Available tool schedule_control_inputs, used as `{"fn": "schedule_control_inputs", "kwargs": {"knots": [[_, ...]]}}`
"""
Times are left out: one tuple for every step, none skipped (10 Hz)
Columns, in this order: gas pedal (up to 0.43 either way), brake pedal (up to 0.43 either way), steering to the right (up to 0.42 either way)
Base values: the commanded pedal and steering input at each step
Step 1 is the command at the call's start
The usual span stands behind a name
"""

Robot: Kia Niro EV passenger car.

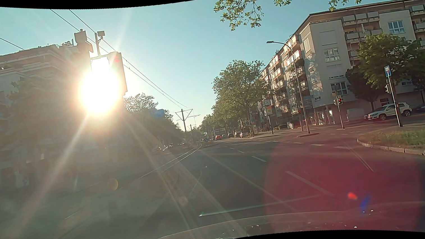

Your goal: Follow the waypoints while adhering to traffic rules and regulations

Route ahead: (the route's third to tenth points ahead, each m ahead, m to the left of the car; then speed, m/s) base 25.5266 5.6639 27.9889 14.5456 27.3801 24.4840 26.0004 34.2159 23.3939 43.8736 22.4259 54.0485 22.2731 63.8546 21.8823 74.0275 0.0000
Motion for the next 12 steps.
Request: {"fn": "schedule_control_inputs", "kwargs": {"knots": [[0.000, 0.226, 0.000], [0.000, 0.226, 0.000], [0.000, 0.226, 0.000], [0.000, 0.226, 0.000], [0.000, 0.226, 0.000], [0.000, 0.226, 0.000], [0.000, 0.226, 0.000], [0.000, 0.226, 0.000], [0.000, 0.226, 0.000], [0.000, 0.226, 0.000], [0.000, 0.226, 0.000], [0.000, 0.226, 0.000]]}}
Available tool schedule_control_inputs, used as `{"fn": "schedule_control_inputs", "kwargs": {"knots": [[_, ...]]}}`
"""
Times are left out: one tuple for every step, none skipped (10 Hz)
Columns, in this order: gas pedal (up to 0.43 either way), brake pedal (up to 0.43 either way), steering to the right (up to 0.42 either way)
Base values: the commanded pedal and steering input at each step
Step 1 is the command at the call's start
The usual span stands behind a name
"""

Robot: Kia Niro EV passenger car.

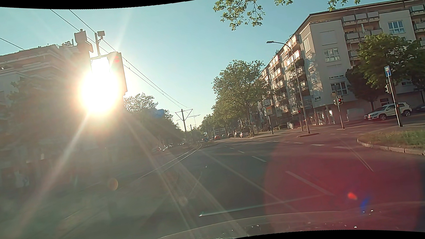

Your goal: Follow the waypoints while adhering to traffic rules and regulations

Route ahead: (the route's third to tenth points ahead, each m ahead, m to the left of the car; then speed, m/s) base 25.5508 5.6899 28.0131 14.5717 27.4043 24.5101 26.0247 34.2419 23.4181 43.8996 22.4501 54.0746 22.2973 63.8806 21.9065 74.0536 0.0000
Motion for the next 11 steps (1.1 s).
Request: {"fn": "schedule_control_inputs", "kwargs": {"knots": [[0.000, 0.226, 0.000], [0.000, 0.177, 0.000], [0.000, 0.000, 0.000], [0.000, 0.000, 0.000], [0.000, 0.000, 0.000], [0.118, 0.000, 0.001], [0.280, 0.000, 0.004], [0.331, 0.000, 0.011], [0.339, 0.000, 0.011], [0.350, 0.000, 0.010], [0.358, 0.000, 0.010]]}}
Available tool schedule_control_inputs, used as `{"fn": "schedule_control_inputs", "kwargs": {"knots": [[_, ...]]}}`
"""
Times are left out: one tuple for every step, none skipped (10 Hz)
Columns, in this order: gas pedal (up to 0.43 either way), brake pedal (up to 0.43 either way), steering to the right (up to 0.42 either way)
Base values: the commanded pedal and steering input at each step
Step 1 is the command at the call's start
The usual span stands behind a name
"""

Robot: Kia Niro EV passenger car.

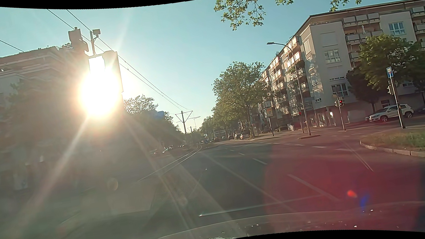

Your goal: Follow the waypoints while adhering to traffic rules and regulations

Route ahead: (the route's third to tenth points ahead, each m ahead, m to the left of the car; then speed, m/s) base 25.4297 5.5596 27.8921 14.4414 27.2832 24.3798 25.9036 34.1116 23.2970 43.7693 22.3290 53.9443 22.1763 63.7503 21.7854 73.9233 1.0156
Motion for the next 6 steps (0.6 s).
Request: {"fn": "schedule_control_inputs", "kwargs": {"knots": [[0.378, 0.000, 0.010], [0.409, 0.000, 0.010], [0.421, 0.000, 0.010], [0.421, 0.000, 0.010], [0.421, 0.000, 0.010], [0.421, 0.000, 0.010]]}}
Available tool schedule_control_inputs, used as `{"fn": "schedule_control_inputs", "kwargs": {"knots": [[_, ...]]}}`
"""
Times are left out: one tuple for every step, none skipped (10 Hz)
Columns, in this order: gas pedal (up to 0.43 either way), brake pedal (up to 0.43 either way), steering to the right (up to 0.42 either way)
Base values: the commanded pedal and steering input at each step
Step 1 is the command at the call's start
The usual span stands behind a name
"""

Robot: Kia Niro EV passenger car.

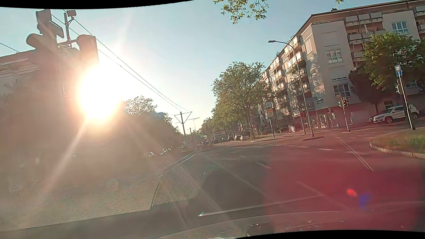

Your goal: Follow the waypoints while adhering to traffic rules and regulations

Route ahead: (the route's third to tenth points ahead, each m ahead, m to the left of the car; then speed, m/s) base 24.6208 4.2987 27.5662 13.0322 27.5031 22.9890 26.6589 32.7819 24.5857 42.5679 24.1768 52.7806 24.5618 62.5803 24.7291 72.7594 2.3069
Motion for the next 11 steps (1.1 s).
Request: {"fn": "schedule_control_inputs", "kwargs": {"knots": [[0.421, 0.000, 0.010], [0.421, 0.000, 0.009], [0.409, 0.000, 0.009], [0.409, 0.000, 0.008], [0.378, 0.000, 0.008], [0.370, 0.000, 0.008], [0.339, 0.000, 0.007], [0.319, 0.000, 0.006], [0.311, 0.000, 0.005], [0.299, 0.000, 0.003], [0.287, 0.000, -0.003]]}}
